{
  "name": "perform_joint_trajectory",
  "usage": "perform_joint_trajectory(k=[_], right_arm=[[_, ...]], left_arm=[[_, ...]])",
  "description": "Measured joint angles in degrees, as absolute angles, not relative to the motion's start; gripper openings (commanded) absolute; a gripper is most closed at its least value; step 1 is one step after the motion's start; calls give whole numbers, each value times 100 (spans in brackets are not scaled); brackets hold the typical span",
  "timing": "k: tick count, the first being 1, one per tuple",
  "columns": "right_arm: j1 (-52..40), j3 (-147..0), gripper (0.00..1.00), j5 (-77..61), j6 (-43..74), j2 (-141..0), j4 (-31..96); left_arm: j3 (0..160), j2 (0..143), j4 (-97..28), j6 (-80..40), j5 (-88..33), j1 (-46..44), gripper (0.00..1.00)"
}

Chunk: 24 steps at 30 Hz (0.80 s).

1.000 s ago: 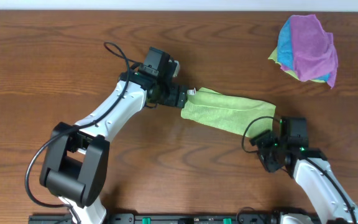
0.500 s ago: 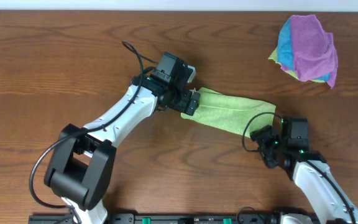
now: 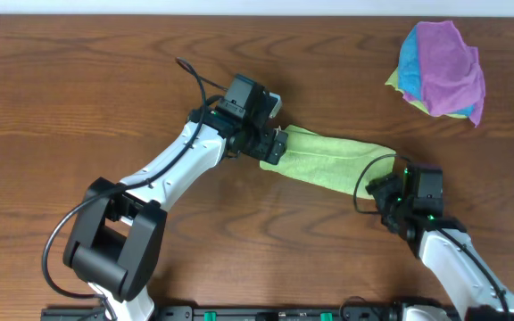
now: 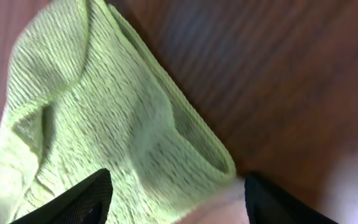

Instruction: Fold the cloth

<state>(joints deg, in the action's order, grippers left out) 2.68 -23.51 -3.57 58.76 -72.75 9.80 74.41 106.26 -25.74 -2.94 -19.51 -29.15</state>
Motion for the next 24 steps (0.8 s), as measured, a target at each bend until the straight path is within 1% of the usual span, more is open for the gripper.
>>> perform_joint_trajectory(k=[3,8,12,14,15,17,18,19,21,22,24], right_arm=[[268,-2399,68,-316,5867,-7489,666],[268,-2462,56,-301,5830,-7776,305],[296,-2464,34,-301,5822,-7885,261],[318,-2460,26,-314,5808,-7911,272],[322,-2456,21,-314,5806,-7922,274],[327,-2449,12,-318,5817,-7944,290],[327,-2436,8,-318,5824,-7955,301],[331,-2429,4,-318,5817,-7957,309],[331,-2425,1,-320,5813,-7961,305],[331,-2427,1,-320,5815,-7961,305],[331,-2425,1,-320,5813,-7961,307]], left_arm=[[7441,10626,-2543,-292,-1951,-2915,96],[7441,10626,-2541,-294,-1951,-2915,96],[7441,10626,-2536,-298,-1951,-2939,99],[7441,10626,-2521,-314,-1951,-2982,100],[7441,10626,-2517,-325,-1951,-3011,94],[7441,10626,-2484,-405,-1953,-3096,90],[7441,10626,-2456,-451,-1946,-3138,85],[7441,10626,-2397,-513,-1940,-3199,77],[7441,10626,-2366,-600,-1929,-3249,66],[7441,10626,-2357,-615,-1925,-3277,58],[7441,10626,-2340,-670,-1905,-3317,40]])
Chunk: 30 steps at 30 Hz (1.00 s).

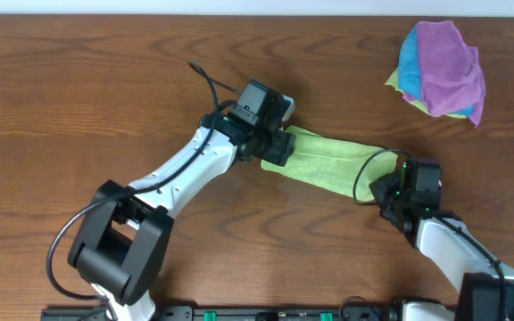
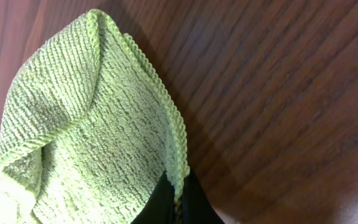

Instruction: Fold the cloth

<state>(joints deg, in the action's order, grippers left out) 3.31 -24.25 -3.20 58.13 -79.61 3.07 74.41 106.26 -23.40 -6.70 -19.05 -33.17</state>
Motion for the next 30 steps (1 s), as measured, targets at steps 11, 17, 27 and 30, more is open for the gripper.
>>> perform_joint_trajectory(k=[11,17,27,30], right_arm=[[331,-2425,1,-342,5813,-7961,307],[331,-2425,1,-349,5811,-7961,307],[331,-2425,1,-414,5721,-7959,307],[331,-2423,1,-458,5649,-7942,322]], left_arm=[[7483,11170,-1645,-1225,-1780,-3420,6],[7483,11478,-1278,-1527,-1778,-3420,6],[7483,11889,-1190,-1859,-1780,-3420,6],[7502,11950,-1168,-1920,-1785,-3422,6]])
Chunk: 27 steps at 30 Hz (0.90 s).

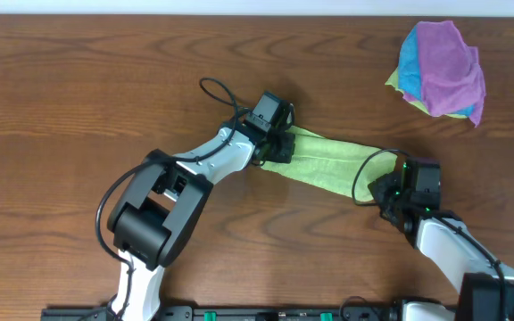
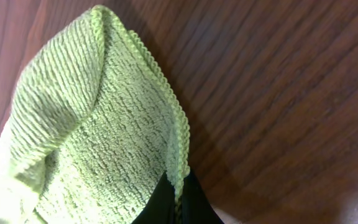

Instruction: Fold the cloth

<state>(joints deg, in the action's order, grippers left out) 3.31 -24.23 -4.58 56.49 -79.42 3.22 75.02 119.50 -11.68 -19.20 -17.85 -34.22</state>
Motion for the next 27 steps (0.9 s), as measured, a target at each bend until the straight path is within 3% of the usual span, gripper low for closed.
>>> perform_joint_trajectory(k=[14,27], right_arm=[[263,-2460,1,-860,5301,-7299,401],[-523,-3096,1,-919,5227,-7271,357]], left_arm=[[7511,11959,-1151,-1953,-1761,-3474,6],[7511,11959,-1151,-1953,-1763,-3474,6]])
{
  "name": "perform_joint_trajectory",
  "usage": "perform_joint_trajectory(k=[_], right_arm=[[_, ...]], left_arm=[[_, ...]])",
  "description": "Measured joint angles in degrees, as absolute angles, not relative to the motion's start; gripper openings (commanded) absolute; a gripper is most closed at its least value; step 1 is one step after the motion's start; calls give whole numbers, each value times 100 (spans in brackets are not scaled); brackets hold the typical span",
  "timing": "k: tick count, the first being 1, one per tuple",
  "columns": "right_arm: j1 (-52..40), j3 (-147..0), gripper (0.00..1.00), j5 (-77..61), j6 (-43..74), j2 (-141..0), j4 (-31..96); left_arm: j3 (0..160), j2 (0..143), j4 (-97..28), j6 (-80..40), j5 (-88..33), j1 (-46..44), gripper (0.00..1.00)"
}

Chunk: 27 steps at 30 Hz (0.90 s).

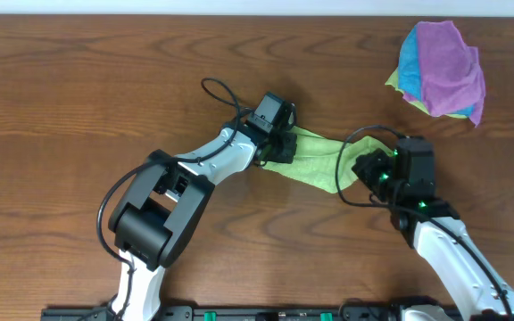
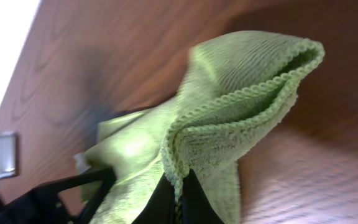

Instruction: Fold the cloth

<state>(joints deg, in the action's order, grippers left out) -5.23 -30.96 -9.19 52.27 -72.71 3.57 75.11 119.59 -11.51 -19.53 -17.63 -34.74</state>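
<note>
A light green cloth (image 1: 315, 159) lies as a narrow band in the middle of the brown table. My right gripper (image 1: 362, 169) is shut on its right end and holds that end raised off the wood. In the right wrist view the hemmed edge of the cloth (image 2: 241, 106) runs down into my right gripper (image 2: 178, 202), and the doubled end curls over above it. My left gripper (image 1: 279, 147) sits on the cloth's left end. Its black fingers (image 2: 73, 183) show dimly past the cloth, and their state is unclear.
A pile of purple, blue and yellow-green cloths (image 1: 440, 69) lies at the far right of the table (image 1: 78, 98). A black cable loops up behind the left wrist (image 1: 217, 89). The table's far edge runs along the top of the overhead view.
My right gripper has lifted the cloth's right end off the table and carried it left, toward the left gripper. The cloth's band is now shorter. The left gripper has stayed on the left end.
At first my right gripper stood open around the cloth's right end, with the left gripper at the left end. Then the right was shut on the hem at table level, and the left arm changed its pose. Now the right end is raised and moved left.
</note>
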Motion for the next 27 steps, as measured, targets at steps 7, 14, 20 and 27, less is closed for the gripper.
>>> perform_joint_trajectory(k=[7,14,20,27], right_arm=[[-843,-3210,1,-825,5223,-7271,196],[-1050,-3234,1,-781,5223,-7533,-30],[-1286,-3551,1,-722,5221,-7915,-32],[-1505,-3894,1,-655,5205,-8235,-51]], left_arm=[[7511,11959,-1151,-1953,-1806,-3474,6],[7529,11959,-1214,-1949,-1870,-3474,6],[7623,11883,-1584,-1907,-1811,-3476,6],[8051,11819,-2217,-1815,-1758,-3367,6]])
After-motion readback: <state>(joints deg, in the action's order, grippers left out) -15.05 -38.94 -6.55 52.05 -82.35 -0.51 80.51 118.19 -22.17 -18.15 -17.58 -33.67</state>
